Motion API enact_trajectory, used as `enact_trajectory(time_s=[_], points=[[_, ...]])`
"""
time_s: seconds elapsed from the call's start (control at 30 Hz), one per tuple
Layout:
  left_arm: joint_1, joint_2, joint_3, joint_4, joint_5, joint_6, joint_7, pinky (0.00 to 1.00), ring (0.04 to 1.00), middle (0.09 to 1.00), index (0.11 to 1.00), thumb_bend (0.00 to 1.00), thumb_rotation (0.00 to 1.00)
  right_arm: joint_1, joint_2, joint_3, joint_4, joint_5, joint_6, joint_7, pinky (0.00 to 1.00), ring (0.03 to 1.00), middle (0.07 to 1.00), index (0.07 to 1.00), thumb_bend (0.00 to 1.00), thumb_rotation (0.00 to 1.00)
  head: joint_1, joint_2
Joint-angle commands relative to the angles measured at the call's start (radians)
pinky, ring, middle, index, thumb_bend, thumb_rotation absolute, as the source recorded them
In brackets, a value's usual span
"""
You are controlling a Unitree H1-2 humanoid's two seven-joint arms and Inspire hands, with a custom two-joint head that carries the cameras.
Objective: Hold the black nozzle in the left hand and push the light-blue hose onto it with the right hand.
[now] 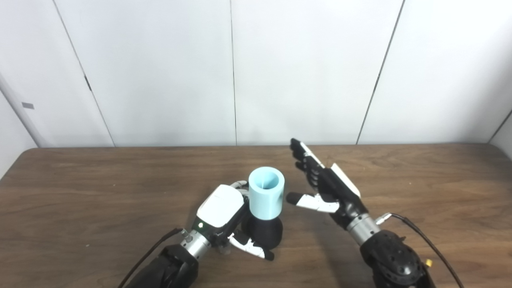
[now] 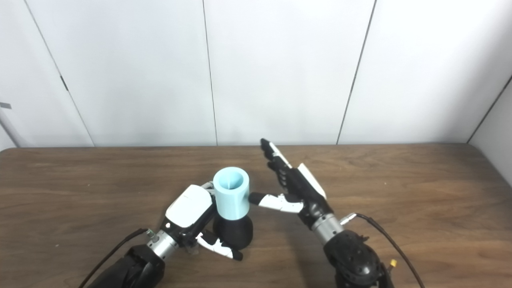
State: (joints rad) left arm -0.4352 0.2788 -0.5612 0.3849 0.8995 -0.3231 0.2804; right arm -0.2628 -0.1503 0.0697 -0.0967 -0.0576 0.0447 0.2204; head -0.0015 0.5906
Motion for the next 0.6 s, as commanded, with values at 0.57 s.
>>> enact_trajectory(time_s=[0.57], points=[[0.058,-0.006,-0.034,0.065,0.034,0.010,-0.008,0.81,0.519,0.486,0.479,0.52,0.00,-0.071,-0.132,0.096,-0.283,-0.584,-0.188,-0.056,1.00,1.000,1.000,0.989,0.96,0.82,0.000,0.003]])
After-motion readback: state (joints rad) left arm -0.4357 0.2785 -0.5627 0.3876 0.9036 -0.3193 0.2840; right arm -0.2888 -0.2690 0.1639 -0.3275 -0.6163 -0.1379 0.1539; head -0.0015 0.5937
